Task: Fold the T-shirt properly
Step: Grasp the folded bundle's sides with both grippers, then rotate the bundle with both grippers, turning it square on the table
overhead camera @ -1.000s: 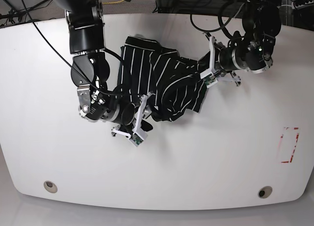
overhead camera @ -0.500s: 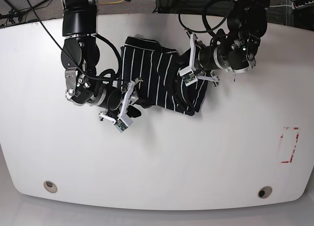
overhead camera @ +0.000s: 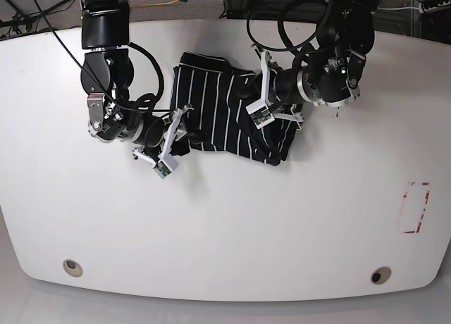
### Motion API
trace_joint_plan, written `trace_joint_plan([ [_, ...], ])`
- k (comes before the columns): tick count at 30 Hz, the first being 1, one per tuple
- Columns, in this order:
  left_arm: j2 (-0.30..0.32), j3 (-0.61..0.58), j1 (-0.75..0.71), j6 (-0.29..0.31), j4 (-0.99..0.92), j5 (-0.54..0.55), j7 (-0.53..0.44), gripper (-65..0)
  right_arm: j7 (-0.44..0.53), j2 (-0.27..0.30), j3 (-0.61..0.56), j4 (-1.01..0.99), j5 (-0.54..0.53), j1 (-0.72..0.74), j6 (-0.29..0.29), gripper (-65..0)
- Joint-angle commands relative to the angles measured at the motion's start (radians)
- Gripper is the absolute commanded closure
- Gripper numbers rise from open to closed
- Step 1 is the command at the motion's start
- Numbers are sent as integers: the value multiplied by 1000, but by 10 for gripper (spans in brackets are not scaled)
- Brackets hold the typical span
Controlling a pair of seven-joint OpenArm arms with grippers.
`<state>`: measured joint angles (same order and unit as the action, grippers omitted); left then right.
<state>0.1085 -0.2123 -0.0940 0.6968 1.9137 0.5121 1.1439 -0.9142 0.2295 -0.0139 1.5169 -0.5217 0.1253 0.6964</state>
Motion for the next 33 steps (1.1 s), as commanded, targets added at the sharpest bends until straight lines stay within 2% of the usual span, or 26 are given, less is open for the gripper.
trace_joint_plan([
  [1,-3,0,12,1,-32,12,-49,-24,37,26,4,14,-15,24,2,-262],
  [5,4,6,49,1,-148,7,-83,-24,37,49,2,18,-24,17,2,-262],
  [10,29,34,116,1,-280,-96,-87,-24,39,67,2,18,-16,-5,2,-262],
  [18,50,81,198,1,-334,-129,-87,-24,85,67,-2,15,-13,-66,2,-262],
  [23,55,86,290,1,-449,-180,-103,-24,88,57,-7,17,-15,-95,2,-262],
  [28,55,86,334,1,-507,-258,-189,-24,89,34,-107,21,-15,-108,2,-262],
  [30,55,86,351,1,-511,-281,-198,-24,89,31,-146,21,-15,-109,2,-262],
  [33,56,87,369,1,-504,-301,-196,-24,89,-12,-206,21,-16,-109,2,-262],
])
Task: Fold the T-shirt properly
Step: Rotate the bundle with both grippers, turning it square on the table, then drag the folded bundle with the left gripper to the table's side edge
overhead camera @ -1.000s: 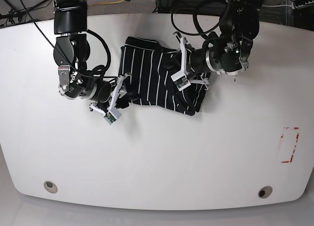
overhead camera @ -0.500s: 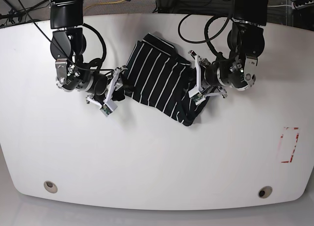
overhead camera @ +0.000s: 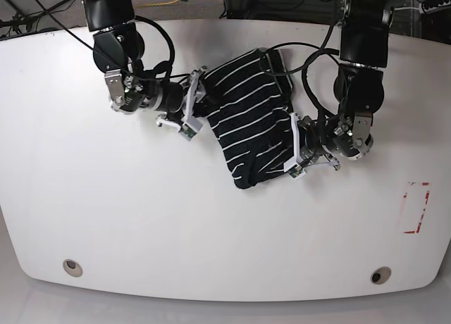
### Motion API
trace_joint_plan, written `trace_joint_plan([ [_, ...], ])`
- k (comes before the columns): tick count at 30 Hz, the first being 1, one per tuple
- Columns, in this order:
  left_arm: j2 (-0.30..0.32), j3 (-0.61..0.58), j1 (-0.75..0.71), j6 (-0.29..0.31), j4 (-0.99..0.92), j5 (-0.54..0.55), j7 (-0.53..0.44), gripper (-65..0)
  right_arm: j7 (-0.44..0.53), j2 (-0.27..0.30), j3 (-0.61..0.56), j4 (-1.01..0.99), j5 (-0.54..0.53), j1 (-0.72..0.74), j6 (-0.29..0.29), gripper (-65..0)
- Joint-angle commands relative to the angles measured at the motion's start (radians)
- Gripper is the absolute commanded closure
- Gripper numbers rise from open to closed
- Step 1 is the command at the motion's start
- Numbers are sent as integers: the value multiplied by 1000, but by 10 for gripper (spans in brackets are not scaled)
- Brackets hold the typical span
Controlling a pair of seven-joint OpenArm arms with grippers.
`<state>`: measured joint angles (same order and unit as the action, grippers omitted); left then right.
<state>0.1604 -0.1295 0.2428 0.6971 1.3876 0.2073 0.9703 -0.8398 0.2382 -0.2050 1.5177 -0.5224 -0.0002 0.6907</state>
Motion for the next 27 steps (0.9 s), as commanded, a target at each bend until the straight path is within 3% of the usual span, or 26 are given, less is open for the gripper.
trace_joint_plan([
  [1,6,6,40,1,22,1,-23,-24,15,-40,-26,20,-15,19,7,-262],
  [8,43,133,57,1,88,2,-3,-24,10,-138,-32,20,-15,45,7,-262],
  [16,47,178,-1,1,278,1,71,-28,10,-133,-24,108,-25,47,7,-262],
  [19,23,176,-47,1,338,1,62,-106,10,-104,-4,140,-25,47,7,-262],
  [22,-38,176,-98,-14,385,1,60,-240,10,-96,40,142,-25,45,7,-262],
  [24,-63,176,-139,-89,419,1,59,-306,10,-95,69,142,-25,38,7,-262],
  [27,-98,164,-171,-212,431,1,31,-351,9,-76,106,142,-25,33,7,-262],
])
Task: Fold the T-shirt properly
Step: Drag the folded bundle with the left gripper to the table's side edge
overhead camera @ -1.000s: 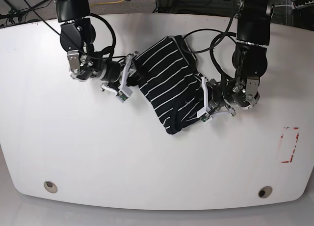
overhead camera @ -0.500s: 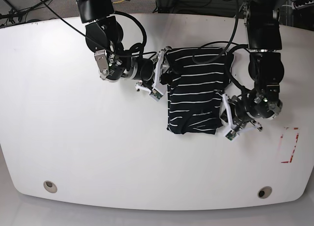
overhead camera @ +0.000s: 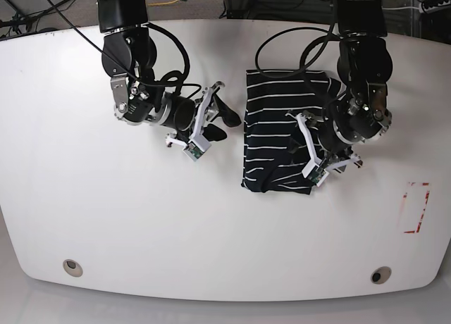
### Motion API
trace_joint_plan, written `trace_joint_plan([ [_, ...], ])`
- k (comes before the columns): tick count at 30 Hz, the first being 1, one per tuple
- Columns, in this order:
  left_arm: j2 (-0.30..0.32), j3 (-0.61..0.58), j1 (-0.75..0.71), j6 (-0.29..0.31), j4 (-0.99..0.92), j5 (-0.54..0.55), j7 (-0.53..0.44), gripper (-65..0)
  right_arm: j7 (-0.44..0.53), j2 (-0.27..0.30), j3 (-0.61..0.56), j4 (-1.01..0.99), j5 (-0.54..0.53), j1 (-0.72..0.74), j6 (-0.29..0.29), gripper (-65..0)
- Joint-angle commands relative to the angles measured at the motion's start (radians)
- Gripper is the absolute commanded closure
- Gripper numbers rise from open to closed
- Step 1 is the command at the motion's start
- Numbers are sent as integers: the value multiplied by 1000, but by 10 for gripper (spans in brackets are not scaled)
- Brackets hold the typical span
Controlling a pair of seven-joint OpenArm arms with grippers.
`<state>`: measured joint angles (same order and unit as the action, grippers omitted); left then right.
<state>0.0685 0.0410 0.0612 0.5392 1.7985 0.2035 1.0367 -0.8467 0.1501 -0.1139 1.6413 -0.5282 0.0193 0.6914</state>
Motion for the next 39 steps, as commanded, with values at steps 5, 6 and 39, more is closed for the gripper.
trace_joint_plan([
  [5,-19,-103,-79,-285,25,4,-149,-363,0,19,27,18,-19,9,7,-262],
  [6,-19,-120,-91,-328,22,4,-171,-364,-9,21,27,18,-19,9,7,-262],
  [39,495,130,-19,-250,-593,6,-431,-360,-24,141,168,87,-234,-42,7,-262],
])
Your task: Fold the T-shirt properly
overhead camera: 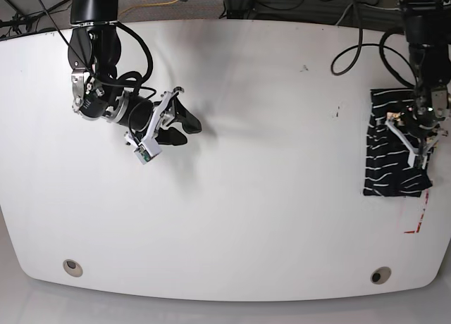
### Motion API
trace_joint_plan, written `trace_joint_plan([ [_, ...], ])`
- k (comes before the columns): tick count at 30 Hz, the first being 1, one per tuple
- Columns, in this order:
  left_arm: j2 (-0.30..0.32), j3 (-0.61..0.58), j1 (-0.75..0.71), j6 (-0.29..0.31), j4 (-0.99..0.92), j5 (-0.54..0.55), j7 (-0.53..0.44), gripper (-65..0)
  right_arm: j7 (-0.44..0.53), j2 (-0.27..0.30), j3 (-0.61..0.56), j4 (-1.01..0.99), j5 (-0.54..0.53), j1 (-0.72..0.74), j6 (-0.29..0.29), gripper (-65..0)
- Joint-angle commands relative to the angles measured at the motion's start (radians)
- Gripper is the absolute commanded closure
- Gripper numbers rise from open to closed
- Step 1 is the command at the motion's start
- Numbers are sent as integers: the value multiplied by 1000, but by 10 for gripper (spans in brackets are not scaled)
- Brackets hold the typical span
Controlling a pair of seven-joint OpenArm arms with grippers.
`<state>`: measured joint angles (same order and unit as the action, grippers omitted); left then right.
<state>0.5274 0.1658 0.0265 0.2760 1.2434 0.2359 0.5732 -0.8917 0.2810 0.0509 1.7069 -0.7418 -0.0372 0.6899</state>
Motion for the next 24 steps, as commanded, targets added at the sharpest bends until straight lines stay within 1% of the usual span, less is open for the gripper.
trace_joint_plan([
  [1,53,8,25,24,-58,-27,28,-360,21,10,4,26,-20,15,8,-262],
  [4,122,25,31,73,-133,-27,-22,-360,21,10,4,63,-20,1,8,-262],
  [8,185,25,31,121,-232,-27,-94,-360,21,10,4,75,-18,-17,8,-262],
  [13,237,27,20,142,-285,-27,-104,-360,21,14,4,83,-18,-25,8,-262],
  [15,257,28,-12,147,-284,-22,-104,-360,21,34,4,91,-18,-25,8,-262],
  [19,267,57,-110,147,-212,-20,-104,-360,21,44,4,103,-18,-26,8,-262],
  [22,259,160,-204,147,-129,-20,-103,-360,21,45,4,104,-18,-26,8,-262],
  [24,250,223,-256,147,-60,-20,-103,-360,21,59,4,111,-18,-28,8,-262],
])
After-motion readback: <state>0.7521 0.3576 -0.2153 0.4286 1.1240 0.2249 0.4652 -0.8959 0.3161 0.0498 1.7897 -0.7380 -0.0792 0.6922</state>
